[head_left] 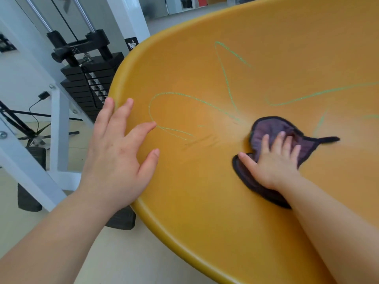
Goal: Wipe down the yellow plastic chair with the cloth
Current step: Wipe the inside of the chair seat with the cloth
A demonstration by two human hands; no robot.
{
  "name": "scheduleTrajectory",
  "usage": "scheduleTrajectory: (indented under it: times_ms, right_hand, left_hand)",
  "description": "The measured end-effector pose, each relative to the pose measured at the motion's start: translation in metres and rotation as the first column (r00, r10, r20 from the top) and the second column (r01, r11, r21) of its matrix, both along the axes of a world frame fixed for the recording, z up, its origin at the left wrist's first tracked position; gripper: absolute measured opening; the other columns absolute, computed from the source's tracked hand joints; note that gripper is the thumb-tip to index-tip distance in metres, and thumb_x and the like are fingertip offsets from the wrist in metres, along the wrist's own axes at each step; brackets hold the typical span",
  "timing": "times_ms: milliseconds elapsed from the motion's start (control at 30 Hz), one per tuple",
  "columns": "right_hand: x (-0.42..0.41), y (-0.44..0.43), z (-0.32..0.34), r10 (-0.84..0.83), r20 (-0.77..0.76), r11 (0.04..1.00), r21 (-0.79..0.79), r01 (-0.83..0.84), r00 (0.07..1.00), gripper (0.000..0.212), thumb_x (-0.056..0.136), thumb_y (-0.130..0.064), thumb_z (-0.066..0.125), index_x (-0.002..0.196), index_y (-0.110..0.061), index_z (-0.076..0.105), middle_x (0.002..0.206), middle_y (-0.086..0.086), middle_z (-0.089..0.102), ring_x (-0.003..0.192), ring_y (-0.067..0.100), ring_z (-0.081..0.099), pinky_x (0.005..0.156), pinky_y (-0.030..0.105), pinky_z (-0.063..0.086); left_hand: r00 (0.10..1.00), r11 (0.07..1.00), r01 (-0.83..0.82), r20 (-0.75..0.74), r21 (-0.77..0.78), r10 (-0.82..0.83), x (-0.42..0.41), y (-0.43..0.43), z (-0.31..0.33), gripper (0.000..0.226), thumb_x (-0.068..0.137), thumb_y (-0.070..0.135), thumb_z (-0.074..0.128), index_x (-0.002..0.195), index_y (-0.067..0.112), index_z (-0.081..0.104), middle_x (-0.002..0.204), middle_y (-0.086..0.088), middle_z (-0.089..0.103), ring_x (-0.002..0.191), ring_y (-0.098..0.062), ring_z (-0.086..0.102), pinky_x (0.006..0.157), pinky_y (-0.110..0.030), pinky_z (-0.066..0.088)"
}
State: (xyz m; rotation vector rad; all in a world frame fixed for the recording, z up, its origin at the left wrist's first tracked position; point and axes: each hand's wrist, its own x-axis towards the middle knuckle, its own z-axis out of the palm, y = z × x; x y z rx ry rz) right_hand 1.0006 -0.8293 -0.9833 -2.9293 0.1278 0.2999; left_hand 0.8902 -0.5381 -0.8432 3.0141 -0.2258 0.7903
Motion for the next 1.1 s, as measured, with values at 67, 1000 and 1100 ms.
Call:
scheduleTrajectory:
  times_ms: [67,1000,1100]
  right_hand:
    - [-0.012,0.044,0.006,0.169,0.017,0.977,0.128,-0.17,0.986,0.092,0.095,-0.076,0.014,0.163,-0.019,-0.008,0.166,0.019,-0.022,0.154,0.037,-0.018,0.124,0.054,-0.009]
    - [-0.019,0.068,0.011,0.465,0.19,0.842,0.205,-0.498,0.865,0.091,0.072,-0.089,-0.016,0.153,-0.049,-0.019,0.164,-0.005,-0.032,0.154,0.024,-0.022,0.123,0.046,-0.014]
    - [0.026,0.022,-0.005,0.177,0.148,0.978,0.083,-0.191,0.973,0.079,0.088,-0.079,0.0,0.159,-0.046,-0.01,0.168,0.001,-0.025,0.156,0.028,-0.015,0.125,0.053,-0.008]
  left_hand:
    - [1.0,1.0,-0.009,0.01,0.027,0.009,0.002,-0.001,-0.001,0.055,0.088,0.05,0.05,0.129,0.017,0.066,0.154,-0.021,0.04,0.151,-0.043,0.015,0.124,-0.043,0.007]
    - [1.0,0.999,-0.023,-0.017,0.036,0.024,0.005,-0.007,0.0,0.052,0.079,0.062,0.055,0.105,0.023,0.077,0.114,0.001,0.071,0.152,-0.041,0.014,0.105,-0.06,0.035]
    - [0.999,0.999,-0.014,-0.047,0.038,0.016,0.003,-0.005,0.001,0.054,0.079,0.064,0.052,0.106,0.024,0.076,0.117,0.003,0.07,0.152,-0.04,0.012,0.105,-0.06,0.036]
